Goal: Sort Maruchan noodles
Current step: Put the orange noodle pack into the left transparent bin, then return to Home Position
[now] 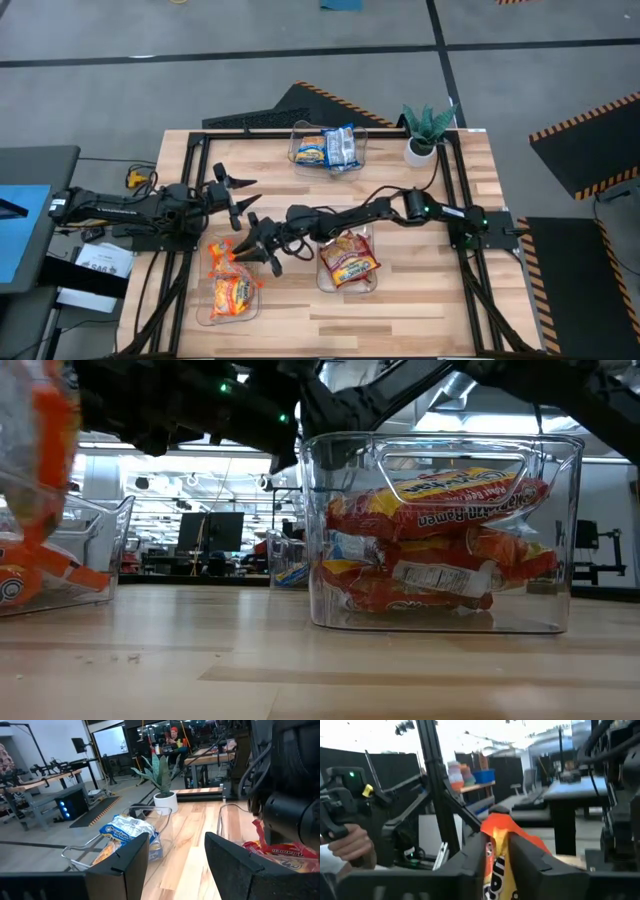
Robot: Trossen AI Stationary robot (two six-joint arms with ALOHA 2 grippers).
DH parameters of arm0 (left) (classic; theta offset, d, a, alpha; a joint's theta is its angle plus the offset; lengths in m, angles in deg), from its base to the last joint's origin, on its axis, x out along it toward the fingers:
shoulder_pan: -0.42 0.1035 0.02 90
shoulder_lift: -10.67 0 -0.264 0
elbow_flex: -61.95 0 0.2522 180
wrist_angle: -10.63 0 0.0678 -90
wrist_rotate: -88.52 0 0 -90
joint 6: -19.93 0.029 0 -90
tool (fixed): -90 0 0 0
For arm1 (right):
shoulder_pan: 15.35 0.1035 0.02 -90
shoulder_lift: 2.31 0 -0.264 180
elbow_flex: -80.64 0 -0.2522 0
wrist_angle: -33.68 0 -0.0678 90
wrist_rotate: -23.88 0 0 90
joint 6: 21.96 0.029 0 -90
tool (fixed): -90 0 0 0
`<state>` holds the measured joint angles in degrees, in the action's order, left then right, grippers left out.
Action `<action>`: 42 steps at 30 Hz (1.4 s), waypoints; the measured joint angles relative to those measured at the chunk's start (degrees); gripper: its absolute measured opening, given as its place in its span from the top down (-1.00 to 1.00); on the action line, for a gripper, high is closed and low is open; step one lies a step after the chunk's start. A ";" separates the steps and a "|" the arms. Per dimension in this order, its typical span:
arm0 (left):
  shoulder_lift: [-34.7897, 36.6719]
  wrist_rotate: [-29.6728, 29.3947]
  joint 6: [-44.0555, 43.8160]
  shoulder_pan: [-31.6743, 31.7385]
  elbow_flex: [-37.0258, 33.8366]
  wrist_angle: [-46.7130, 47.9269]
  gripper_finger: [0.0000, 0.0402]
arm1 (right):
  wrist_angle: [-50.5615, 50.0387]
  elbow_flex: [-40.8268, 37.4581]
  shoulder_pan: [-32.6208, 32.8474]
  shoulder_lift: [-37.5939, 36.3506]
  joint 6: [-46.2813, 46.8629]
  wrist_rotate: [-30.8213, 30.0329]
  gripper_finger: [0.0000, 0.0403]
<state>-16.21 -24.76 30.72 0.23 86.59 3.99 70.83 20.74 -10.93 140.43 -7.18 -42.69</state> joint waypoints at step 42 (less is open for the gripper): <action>6.08 15.78 -5.68 -0.04 6.54 15.11 0.13 | -61.38 -57.70 1.32 -70.51 -12.13 -38.39 0.18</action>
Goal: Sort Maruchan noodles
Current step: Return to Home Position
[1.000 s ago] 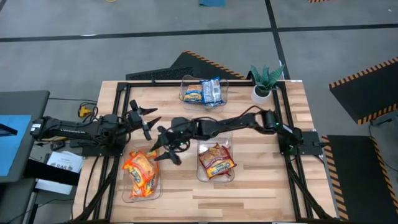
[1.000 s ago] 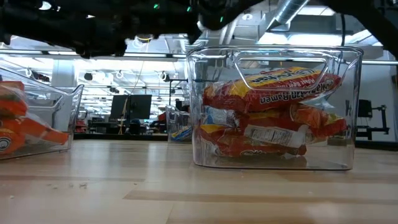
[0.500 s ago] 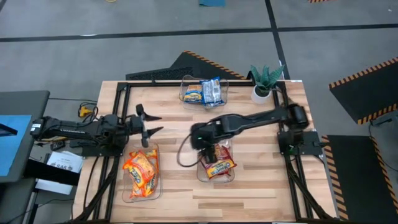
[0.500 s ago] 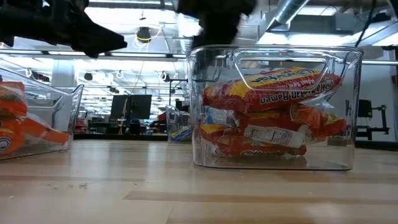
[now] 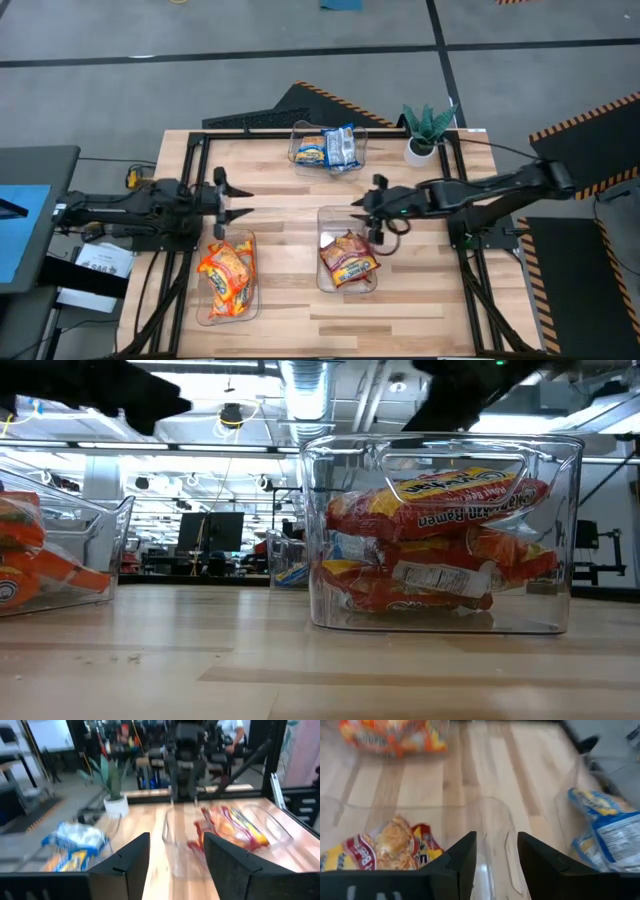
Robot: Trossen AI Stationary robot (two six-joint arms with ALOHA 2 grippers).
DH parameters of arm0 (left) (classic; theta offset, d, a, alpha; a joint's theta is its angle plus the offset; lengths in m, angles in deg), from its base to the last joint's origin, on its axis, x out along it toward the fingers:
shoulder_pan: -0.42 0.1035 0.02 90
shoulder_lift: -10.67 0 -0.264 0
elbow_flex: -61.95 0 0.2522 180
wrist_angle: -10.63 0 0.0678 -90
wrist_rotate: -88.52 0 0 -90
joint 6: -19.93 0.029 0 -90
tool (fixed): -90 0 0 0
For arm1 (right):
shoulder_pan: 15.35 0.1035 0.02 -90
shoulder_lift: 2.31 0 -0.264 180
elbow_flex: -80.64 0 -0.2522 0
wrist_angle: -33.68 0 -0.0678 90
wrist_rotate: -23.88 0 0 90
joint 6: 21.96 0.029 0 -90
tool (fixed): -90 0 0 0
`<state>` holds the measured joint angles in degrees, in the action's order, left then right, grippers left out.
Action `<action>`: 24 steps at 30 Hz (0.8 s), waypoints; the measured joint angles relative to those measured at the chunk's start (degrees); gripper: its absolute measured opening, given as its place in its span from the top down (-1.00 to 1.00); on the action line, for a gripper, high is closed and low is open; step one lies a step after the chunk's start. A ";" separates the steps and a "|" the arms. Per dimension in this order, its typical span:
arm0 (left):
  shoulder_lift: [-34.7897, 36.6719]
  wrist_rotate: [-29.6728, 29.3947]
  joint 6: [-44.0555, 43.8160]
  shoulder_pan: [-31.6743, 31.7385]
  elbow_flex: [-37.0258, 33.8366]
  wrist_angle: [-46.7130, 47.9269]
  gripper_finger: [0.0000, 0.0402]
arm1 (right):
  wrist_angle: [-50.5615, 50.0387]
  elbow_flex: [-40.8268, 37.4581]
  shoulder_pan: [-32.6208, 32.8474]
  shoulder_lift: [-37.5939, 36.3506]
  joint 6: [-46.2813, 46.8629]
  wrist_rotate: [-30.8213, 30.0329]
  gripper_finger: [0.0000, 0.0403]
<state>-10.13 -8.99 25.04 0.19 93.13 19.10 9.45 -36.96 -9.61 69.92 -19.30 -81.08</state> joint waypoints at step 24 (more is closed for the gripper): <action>20.53 5.75 -1.62 -0.04 -16.77 -3.61 1.00 | 4.91 -5.74 0.25 -10.83 1.86 -0.16 0.21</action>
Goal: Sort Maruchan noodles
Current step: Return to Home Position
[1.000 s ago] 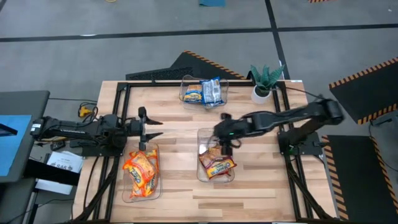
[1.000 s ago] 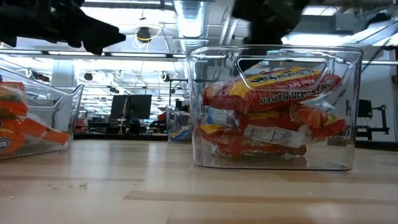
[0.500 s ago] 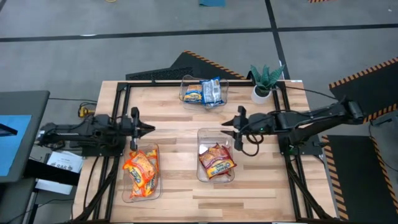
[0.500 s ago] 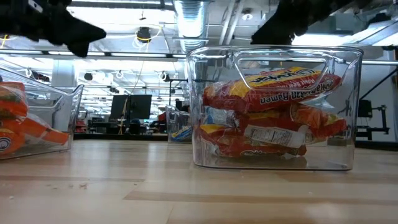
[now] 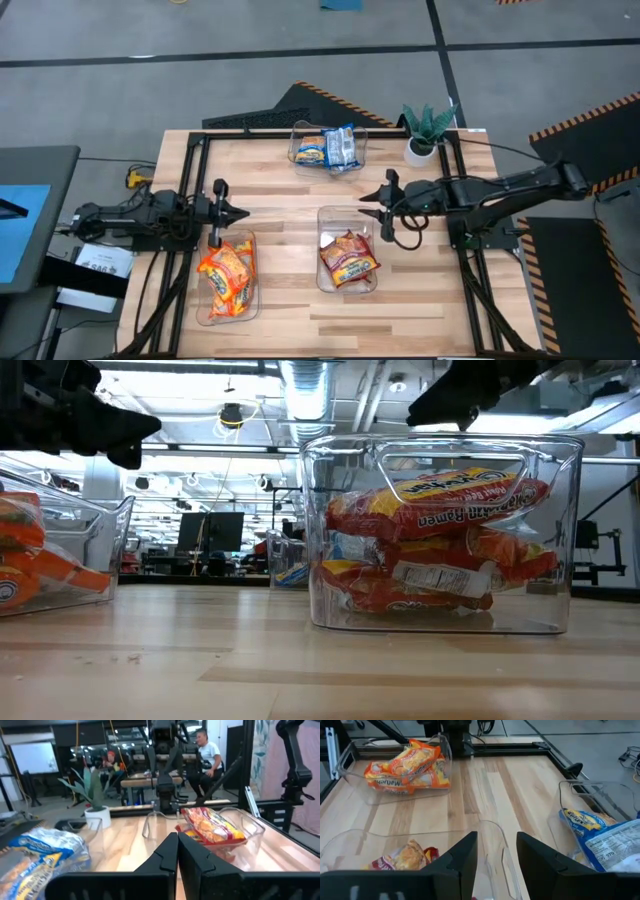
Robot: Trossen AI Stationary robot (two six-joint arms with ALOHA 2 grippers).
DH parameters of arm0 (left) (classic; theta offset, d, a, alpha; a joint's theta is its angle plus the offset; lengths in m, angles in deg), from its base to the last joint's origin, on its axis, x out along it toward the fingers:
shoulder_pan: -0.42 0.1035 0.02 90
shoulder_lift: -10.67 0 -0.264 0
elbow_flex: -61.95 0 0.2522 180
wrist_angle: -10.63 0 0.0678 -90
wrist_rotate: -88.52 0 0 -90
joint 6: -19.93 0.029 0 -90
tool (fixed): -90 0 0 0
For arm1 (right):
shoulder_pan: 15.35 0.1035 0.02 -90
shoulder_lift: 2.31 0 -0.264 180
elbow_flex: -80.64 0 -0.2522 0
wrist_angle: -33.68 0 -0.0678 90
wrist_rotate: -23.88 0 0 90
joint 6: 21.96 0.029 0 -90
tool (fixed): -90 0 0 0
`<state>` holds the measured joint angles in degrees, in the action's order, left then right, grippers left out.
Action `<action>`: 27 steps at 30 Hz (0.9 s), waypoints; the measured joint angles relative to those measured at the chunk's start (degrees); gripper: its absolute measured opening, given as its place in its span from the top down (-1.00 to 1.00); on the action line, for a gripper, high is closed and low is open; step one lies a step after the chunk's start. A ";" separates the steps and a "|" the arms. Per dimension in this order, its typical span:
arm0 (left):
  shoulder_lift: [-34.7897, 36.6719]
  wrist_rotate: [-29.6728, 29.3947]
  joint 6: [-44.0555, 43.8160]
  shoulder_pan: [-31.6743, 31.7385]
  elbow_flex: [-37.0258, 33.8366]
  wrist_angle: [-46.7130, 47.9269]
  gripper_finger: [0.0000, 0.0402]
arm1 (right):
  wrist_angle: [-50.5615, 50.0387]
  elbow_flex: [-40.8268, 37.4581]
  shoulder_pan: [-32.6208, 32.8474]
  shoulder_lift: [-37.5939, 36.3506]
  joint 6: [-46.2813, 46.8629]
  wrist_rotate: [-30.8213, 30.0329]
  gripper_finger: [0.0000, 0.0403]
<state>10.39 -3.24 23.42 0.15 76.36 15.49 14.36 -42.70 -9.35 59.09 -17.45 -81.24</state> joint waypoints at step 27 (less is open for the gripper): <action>0.02 -2.02 5.74 0.00 -0.20 2.48 1.00 | 8.93 -33.16 -0.13 -34.36 9.20 0.02 0.96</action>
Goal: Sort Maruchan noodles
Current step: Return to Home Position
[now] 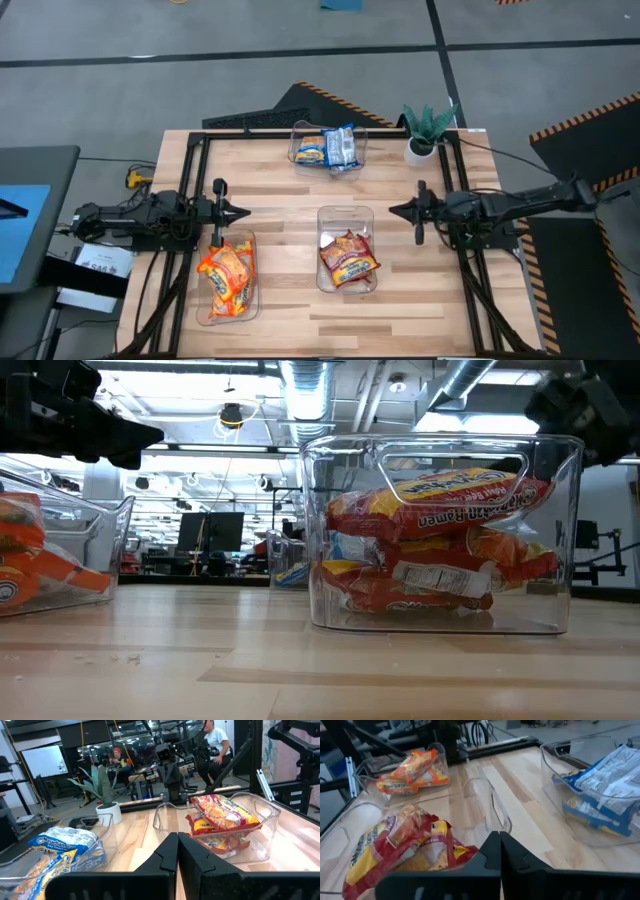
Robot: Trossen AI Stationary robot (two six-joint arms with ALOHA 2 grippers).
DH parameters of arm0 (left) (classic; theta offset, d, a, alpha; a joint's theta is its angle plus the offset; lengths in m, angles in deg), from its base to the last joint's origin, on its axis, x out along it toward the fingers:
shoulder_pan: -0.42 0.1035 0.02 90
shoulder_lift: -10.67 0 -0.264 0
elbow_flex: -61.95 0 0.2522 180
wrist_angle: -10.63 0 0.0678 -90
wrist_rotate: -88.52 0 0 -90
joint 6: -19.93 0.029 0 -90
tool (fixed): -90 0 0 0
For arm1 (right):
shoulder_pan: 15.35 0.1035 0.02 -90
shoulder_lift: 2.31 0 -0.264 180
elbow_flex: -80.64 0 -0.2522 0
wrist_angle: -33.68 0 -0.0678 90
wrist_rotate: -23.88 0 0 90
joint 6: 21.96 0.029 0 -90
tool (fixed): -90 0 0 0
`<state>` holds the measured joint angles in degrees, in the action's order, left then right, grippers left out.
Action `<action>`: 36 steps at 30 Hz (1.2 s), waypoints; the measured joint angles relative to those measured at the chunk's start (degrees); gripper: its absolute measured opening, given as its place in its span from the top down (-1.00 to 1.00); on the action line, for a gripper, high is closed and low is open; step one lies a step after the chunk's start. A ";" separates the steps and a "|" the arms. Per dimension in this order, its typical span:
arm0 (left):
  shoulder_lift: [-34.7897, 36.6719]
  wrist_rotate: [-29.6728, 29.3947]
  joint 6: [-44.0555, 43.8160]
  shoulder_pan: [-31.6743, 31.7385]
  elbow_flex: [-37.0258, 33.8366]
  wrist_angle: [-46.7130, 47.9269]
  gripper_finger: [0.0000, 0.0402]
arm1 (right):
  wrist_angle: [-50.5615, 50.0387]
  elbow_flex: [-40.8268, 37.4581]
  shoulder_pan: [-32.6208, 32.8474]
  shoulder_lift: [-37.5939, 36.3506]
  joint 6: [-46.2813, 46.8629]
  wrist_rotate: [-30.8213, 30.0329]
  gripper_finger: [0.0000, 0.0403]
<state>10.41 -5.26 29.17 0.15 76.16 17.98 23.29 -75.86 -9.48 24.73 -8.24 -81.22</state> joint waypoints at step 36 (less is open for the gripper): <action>-0.02 -0.07 -1.53 -0.04 -0.07 4.10 1.00 | 0.35 -9.36 -0.39 -10.85 -4.21 0.36 0.77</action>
<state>10.39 -5.32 27.64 0.10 76.09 22.08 23.64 -85.22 -9.88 13.87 -12.45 -80.86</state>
